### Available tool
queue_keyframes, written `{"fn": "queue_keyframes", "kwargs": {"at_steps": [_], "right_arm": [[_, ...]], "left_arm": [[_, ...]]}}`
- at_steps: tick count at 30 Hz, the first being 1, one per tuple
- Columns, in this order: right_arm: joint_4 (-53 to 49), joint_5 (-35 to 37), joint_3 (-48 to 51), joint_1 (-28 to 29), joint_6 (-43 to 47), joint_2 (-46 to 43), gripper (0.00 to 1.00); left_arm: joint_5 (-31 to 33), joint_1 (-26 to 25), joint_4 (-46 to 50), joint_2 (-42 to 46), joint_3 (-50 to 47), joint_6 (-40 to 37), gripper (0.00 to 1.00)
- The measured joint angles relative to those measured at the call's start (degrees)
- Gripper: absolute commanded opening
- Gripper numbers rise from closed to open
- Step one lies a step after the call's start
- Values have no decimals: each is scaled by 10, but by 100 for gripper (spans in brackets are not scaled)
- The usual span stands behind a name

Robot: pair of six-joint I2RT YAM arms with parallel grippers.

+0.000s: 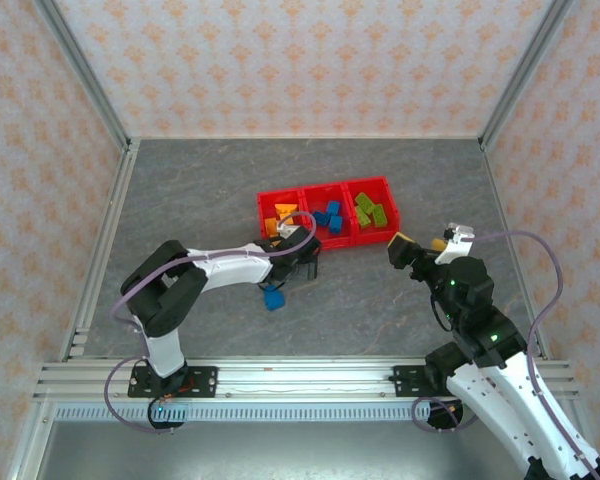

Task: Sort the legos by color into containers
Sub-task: Pick up the lego from the center of the table.

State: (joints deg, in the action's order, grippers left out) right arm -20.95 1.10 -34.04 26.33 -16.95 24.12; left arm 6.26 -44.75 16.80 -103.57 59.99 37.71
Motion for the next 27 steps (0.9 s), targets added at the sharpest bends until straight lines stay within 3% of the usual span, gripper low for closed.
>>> {"fn": "queue_keyframes", "kwargs": {"at_steps": [4, 7, 15, 27], "right_arm": [[0, 0, 0, 0, 0, 0, 100], [0, 0, 0, 0, 0, 0, 100], [0, 0, 0, 0, 0, 0, 100], [0, 28, 1, 0, -5, -6, 100]], "left_arm": [[0, 0, 0, -12, 0, 0, 85], [1, 0, -2, -11, 0, 4, 72], [0, 2, -3, -2, -10, 14, 52], [-9, -32, 28, 50, 12, 12, 48]]}}
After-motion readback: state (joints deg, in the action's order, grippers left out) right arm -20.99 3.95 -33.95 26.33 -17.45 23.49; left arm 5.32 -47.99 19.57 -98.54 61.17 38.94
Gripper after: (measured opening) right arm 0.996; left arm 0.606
